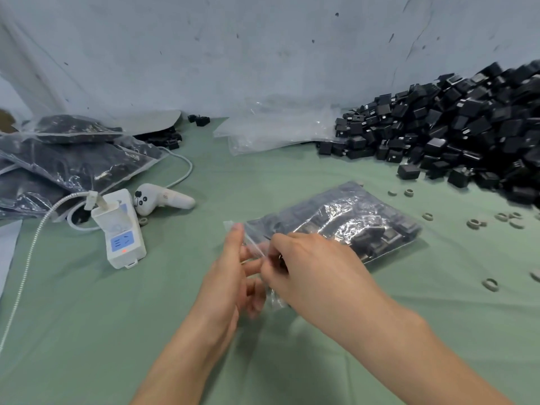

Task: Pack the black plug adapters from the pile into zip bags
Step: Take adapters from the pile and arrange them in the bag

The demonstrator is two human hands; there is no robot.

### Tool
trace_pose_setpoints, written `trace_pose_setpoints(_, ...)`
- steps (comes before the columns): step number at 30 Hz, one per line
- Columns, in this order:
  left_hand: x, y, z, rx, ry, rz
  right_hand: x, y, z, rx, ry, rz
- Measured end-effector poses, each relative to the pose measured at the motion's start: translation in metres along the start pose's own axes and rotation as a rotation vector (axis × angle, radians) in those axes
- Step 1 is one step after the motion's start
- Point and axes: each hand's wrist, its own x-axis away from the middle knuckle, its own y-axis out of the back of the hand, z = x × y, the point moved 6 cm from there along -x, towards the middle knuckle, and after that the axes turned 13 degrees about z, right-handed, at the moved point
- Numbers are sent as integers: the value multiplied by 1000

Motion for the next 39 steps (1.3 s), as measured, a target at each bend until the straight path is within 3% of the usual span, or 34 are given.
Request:
trace_pose_setpoints(3,0,-15,3,-104,10,87,0,-1,-3,-39,19,14)
trace_pose_setpoints(8,-3,-13,4,-68,115,135,1,-1,-11,-103,63,52)
trace_pose_setpoints(12,-3,-1,2,-50,117,44,-4,8,-36,-497,24,104)
trace_pose_setpoints(14,2,16,-6,-117,36,-113,-6,13,-53,-808,-30,101)
trace_pose_setpoints(17,24,42,-27,-234,-260,-434,-7,12,-69,-1095,-87,89)
trace_pose_setpoints(19,35,32,-40,-264,-431,-441,-8,9,-66,-1184,-58,97)
trace_pose_setpoints(21,36,12,-47,-267,-519,-305,-10,8,-56,-1249,3,110)
trace_pose_setpoints(25,29,-13,-47,-331,-528,-79,-13,4,-34,-1169,110,140)
trace_pose_setpoints(29,25,-7,-42,-284,-482,49,-15,3,-27,-1001,144,170)
trace_pose_setpoints(32,27,-2,-42,-407,-485,129,-12,3,-19,-896,235,227)
trace_pose_setpoints(36,32,5,-39,-502,-454,78,-13,-3,-16,-831,184,226)
trace_pose_setpoints(39,31,20,-33,-414,-370,-44,-14,0,-14,-738,153,184)
